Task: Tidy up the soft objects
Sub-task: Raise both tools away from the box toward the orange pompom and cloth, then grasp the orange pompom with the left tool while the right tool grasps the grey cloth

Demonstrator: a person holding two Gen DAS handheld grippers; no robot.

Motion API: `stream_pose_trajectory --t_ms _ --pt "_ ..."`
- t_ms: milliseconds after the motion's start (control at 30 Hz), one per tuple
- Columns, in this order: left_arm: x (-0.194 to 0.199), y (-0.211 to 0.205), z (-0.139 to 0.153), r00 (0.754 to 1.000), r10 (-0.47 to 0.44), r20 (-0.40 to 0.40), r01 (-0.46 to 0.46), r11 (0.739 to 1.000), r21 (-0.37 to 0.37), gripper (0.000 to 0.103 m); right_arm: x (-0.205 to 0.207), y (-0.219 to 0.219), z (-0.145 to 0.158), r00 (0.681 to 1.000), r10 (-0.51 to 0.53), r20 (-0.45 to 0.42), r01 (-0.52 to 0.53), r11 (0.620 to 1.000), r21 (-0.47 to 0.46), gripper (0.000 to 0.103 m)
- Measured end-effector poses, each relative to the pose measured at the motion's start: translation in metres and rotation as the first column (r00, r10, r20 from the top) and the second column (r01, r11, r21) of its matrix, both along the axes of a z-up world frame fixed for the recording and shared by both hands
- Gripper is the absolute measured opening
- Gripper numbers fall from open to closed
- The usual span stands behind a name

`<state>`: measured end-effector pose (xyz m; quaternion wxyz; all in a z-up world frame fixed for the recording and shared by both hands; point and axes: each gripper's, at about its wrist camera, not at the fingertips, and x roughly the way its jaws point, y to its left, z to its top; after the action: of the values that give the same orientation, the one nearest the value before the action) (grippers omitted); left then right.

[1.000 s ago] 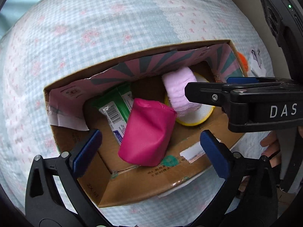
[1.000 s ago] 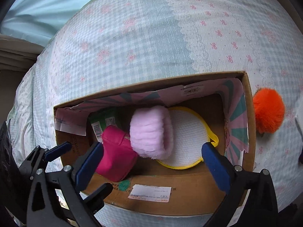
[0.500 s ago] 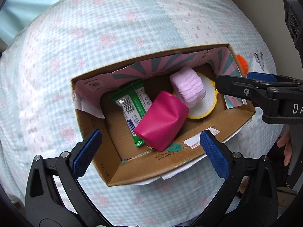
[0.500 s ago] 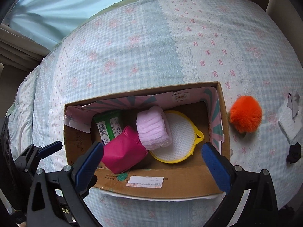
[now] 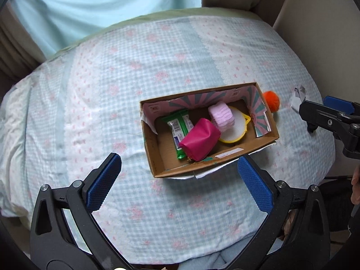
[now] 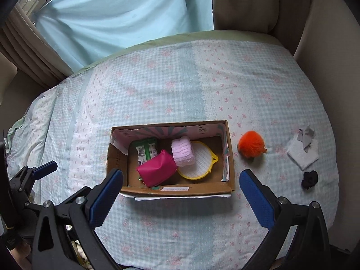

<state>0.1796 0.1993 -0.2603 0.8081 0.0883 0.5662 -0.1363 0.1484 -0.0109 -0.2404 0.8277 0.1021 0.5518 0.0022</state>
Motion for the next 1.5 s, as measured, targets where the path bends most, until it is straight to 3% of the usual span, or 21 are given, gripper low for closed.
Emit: stream_pose_trajectory --t_ms 400,600,767,1000,1167,1333,1500 --pt "-0.049 -0.046 0.071 0.983 -0.023 0.185 0.032 0.998 -0.047 0.103 -0.081 -0.053 0.07 0.988 -0.069 0.141 0.084 0.991 -0.102 0.103" --pt "-0.063 -0.094 0.088 0.97 -0.026 0.242 0.043 0.997 -0.065 0.103 -0.102 -0.118 0.084 0.97 -0.133 0.202 0.159 0.98 -0.119 0.103" --pt "-0.068 -0.146 0.088 0.965 0.031 0.261 -0.013 0.997 -0.07 0.103 -0.099 -0.185 0.088 0.963 -0.117 0.243 0.145 0.984 -0.101 0.103" --pt "-0.066 -0.219 0.076 0.95 0.18 0.254 -0.155 0.981 -0.116 0.103 -0.077 -0.262 0.073 0.964 -0.02 0.264 0.054 0.991 -0.12 0.103" --pt "-0.07 -0.258 0.06 0.932 0.245 0.265 -0.207 0.964 -0.165 0.103 -0.062 -0.297 0.048 0.966 -0.013 0.258 0.038 0.995 -0.09 0.103" --pt "-0.065 -0.292 0.02 0.941 0.259 0.22 -0.226 0.96 -0.165 0.103 -0.047 -0.325 0.015 0.972 -0.032 0.233 0.056 0.994 -0.096 0.103" --pt "-0.043 -0.325 -0.041 0.959 0.233 0.162 -0.208 0.966 -0.155 0.103 -0.033 -0.349 -0.031 0.974 -0.066 0.218 0.089 0.991 -0.098 0.103"
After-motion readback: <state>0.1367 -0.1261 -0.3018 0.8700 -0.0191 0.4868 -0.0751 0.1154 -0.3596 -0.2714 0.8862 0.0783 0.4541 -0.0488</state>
